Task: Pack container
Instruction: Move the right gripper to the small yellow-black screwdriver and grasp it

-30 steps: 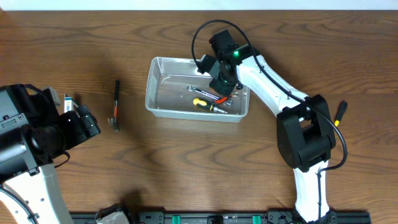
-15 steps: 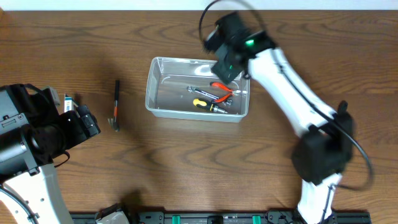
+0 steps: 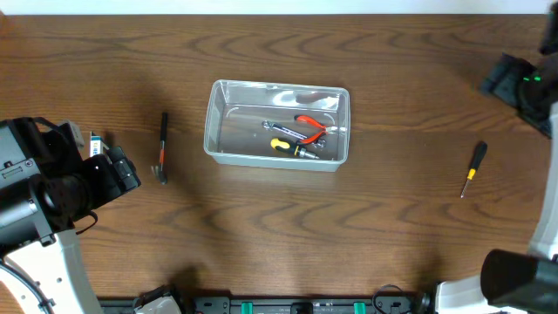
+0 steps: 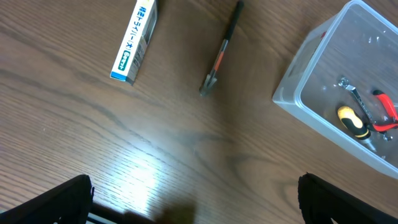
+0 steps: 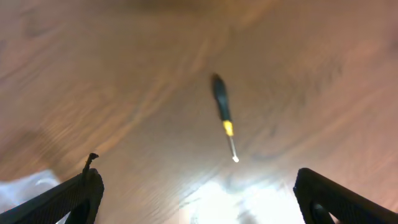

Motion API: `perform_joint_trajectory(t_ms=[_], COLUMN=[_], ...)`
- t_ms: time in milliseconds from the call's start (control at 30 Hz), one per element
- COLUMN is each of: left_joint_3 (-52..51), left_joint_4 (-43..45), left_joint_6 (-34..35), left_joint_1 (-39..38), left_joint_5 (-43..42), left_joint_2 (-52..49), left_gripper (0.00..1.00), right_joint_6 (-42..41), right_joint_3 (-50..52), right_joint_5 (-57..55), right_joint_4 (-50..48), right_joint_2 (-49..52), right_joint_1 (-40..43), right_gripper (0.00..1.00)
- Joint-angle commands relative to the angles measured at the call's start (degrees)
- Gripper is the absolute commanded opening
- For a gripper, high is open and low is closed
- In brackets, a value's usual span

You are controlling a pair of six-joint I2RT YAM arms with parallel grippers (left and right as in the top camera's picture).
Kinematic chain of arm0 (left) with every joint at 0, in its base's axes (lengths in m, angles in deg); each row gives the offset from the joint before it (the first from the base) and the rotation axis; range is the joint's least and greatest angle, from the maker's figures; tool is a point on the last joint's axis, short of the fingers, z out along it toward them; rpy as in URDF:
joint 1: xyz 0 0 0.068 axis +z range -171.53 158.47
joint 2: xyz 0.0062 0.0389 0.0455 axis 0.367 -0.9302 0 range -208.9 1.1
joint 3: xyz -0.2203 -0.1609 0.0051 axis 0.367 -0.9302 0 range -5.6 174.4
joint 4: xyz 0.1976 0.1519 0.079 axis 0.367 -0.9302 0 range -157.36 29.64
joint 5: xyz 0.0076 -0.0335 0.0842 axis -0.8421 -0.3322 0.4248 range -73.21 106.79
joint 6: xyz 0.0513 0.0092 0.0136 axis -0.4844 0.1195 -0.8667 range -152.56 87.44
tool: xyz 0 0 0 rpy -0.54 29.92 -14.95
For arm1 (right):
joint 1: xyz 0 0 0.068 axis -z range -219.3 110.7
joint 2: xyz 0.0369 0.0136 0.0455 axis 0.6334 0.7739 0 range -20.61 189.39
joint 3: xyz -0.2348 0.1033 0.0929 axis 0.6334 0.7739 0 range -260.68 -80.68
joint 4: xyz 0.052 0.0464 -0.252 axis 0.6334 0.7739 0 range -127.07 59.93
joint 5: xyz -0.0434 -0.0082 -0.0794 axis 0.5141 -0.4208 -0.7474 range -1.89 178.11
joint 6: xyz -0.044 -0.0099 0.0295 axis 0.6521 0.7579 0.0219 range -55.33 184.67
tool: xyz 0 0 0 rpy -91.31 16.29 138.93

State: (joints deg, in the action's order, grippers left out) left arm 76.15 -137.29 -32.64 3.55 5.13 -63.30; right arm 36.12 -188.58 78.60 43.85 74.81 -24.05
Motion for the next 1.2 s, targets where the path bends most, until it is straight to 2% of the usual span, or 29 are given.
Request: perform_joint_trajectory(t_ms=[0,200,367,833,1167], left_joint_3=[0.8,0.8,0.8,0.8,0.8], left_joint_4=[-0.2,-0.2,-0.2,-0.6,-0.6], left_joint_6=[-0.8,-0.8,-0.8,-0.8,-0.8], left_joint_1=[0.2,0.2,0.2,0.2,0.2], left_joint_5=[-0.1,-0.1,-0.1,-0.2,-0.1], left_joint_2=[0.1,0.1,0.1,0.1,0.1], left_gripper=[0.98,0.98,0.98,0.98,0.98], right_joint_6=[-3.4,0.5,6.1,14.5,17.9], right_joint_3=[6.1,21.8,29.1,30.1,30.1], right_joint_5=[4.7,5.5,6.6,9.8,10.0], right_joint_4=[-1.2,-13.1,-21.9,-28.3,-32.2], right_joint_2=[0.9,1.0,2.4,15.2,20.2], right_joint_1=[5.6,11.5,13.0,12.8,11.7], right_gripper=[0.99,0.99,0.99,0.99,0.99])
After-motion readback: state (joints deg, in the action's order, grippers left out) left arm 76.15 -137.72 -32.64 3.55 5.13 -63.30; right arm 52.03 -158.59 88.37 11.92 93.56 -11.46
